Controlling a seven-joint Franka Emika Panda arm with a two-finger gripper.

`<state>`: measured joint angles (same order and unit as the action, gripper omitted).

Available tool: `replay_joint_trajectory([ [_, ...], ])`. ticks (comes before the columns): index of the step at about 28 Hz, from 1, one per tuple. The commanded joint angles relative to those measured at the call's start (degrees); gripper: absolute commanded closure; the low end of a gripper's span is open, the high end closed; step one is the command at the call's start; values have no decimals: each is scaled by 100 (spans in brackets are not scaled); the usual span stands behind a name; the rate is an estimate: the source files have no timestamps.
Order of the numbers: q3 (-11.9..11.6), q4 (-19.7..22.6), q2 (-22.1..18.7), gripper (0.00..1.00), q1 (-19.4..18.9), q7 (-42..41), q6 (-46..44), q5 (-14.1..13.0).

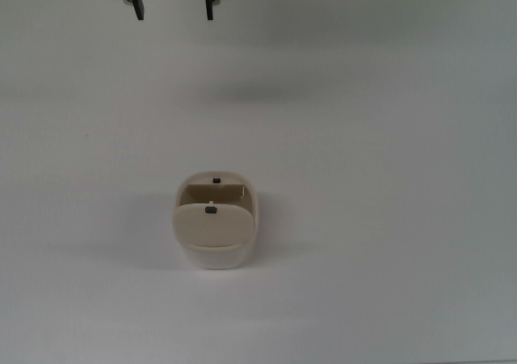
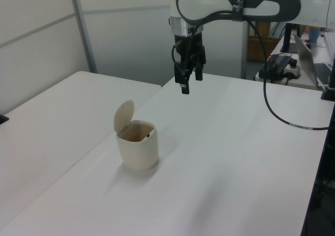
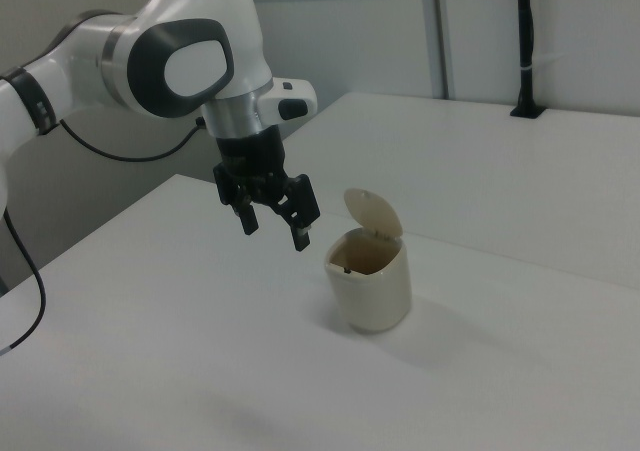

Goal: Close the trash can

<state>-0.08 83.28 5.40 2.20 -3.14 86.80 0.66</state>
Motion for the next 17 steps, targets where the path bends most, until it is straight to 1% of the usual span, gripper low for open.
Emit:
replay_joint_trajectory([
  [1, 25, 101, -30, 60, -35, -672, 101, 66],
  [2, 25, 101, -39, 77, -26, -757, 109, 40],
  [3, 34, 92, -39, 91, -26, -819, 118, 13],
  [4, 25, 75, -39, 100, -26, -828, 118, -13],
  [9, 25, 57, -39, 100, -26, -846, 223, 30],
  [13, 34, 66, -39, 100, -44, -767, 731, 39],
  [17, 34, 66, -30, 100, -53, -758, 821, 57],
])
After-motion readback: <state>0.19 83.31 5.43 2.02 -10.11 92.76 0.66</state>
